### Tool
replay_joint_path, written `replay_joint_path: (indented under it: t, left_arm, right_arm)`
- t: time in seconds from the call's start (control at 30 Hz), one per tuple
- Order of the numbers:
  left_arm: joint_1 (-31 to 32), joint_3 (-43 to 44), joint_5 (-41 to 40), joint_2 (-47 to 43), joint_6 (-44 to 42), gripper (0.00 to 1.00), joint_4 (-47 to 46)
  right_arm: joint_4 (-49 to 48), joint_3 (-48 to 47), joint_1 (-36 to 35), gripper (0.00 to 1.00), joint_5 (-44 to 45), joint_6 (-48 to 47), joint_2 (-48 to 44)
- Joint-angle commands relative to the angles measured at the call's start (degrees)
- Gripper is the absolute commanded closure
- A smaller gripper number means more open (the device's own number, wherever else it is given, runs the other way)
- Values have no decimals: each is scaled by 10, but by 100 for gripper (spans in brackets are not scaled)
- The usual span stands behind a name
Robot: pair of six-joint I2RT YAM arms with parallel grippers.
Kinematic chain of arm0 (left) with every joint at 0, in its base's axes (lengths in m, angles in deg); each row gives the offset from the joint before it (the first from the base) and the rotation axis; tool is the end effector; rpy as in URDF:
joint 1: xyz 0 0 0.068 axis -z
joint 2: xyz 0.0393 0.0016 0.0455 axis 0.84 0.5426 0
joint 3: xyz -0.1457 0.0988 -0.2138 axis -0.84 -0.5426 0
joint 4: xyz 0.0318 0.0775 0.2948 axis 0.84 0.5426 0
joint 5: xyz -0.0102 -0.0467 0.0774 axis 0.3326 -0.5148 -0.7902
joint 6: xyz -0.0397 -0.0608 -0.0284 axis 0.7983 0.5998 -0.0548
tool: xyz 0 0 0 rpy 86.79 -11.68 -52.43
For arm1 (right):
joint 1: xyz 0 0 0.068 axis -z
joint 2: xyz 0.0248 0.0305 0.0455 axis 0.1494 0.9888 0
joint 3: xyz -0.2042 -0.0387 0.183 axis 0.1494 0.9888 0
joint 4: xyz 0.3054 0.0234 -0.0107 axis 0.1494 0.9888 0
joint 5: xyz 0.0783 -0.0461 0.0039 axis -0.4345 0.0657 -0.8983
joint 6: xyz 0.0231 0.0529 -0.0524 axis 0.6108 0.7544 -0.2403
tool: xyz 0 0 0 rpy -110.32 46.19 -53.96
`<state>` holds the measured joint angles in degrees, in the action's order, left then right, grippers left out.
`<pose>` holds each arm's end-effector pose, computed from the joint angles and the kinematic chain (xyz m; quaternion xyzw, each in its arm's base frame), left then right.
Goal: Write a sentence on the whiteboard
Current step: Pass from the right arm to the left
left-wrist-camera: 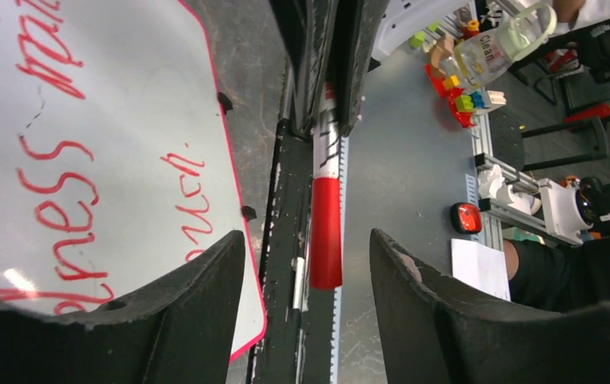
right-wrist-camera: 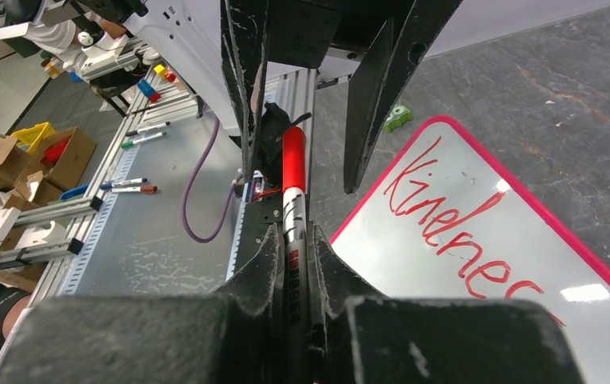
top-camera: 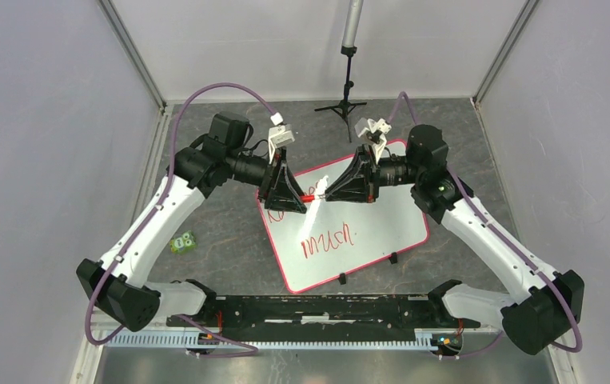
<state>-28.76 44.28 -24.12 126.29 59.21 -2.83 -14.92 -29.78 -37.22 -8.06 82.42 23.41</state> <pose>0.2440 -0.1980 0.3885 0.4240 0.6941 -0.5236 0.2535 0.2454 0.2026 0.3734 -0.4184 0.5854 0.5893 0.3674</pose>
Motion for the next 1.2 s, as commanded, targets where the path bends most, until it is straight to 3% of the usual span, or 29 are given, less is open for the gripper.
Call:
replay_joint_path:
  t: [0.0, 0.17, 0.33, 0.83, 1.17]
  left_arm:
    - [18, 10, 45, 3, 18, 39, -24]
    - [23, -5, 37, 8, 1, 74, -18]
    - [31, 5, 41, 8, -11, 96, -16]
    - [69, 29, 21, 36, 29, 98, -62]
    - [43, 22, 12, 20, 23, 98, -62]
  right_arm:
    - [9, -24, -9, 100, -3, -23, -3]
    - [20, -36, -11, 100, -3, -32, 0]
    - [43, -39, -19, 100, 0, -45, 7]
    - [58, -64, -75, 100, 22, -56, 27]
    - [83, -79, -65, 98, 18, -81, 24]
